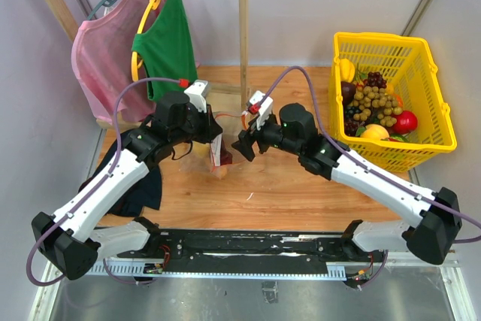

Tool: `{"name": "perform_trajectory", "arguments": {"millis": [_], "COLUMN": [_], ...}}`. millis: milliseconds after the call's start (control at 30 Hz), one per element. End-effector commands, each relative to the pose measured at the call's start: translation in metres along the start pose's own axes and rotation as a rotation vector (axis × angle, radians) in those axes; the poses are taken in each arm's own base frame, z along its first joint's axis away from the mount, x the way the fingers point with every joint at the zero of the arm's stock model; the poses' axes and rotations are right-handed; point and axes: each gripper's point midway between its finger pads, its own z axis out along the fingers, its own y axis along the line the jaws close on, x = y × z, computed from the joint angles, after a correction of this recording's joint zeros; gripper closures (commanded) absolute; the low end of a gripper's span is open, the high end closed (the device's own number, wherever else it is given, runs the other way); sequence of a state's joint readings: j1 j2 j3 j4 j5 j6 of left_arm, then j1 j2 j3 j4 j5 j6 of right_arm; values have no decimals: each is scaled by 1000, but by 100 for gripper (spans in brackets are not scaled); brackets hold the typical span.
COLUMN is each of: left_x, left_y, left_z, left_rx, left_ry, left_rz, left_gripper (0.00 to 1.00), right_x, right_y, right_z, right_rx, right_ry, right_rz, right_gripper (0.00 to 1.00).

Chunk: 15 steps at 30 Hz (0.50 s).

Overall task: Place the food in the zip-top bag and seal the zipper
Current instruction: Place the fake fruit in the zipper food storage bag, then adjust the fake fruit in the zipper food storage bag.

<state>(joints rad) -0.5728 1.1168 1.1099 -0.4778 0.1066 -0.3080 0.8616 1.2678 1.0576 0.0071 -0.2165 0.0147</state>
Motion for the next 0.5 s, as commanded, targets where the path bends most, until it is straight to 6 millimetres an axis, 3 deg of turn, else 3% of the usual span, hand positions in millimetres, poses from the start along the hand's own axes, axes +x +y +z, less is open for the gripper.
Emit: {"name": "perform_trajectory", "arguments": {"millis": [0,333,467], "left_x": [-11,-11,-9], "left_y": [-3,-3,-1], "left_z": [-5,-5,-5], "left_rx": [20,22,19], "left_ry": [-52,-51,-48], "left_rz": [-1,-3,-3], "left_gripper": [100,100,100], "right_x": [-1,33,28], "right_y": [-33,-48,-44], "right_z": [-19,3,11], "right_rx": [203,289,256], "right_ry": [52,162,161], "right_rz": [2,99,97], "right_gripper": [17,35,53]}}
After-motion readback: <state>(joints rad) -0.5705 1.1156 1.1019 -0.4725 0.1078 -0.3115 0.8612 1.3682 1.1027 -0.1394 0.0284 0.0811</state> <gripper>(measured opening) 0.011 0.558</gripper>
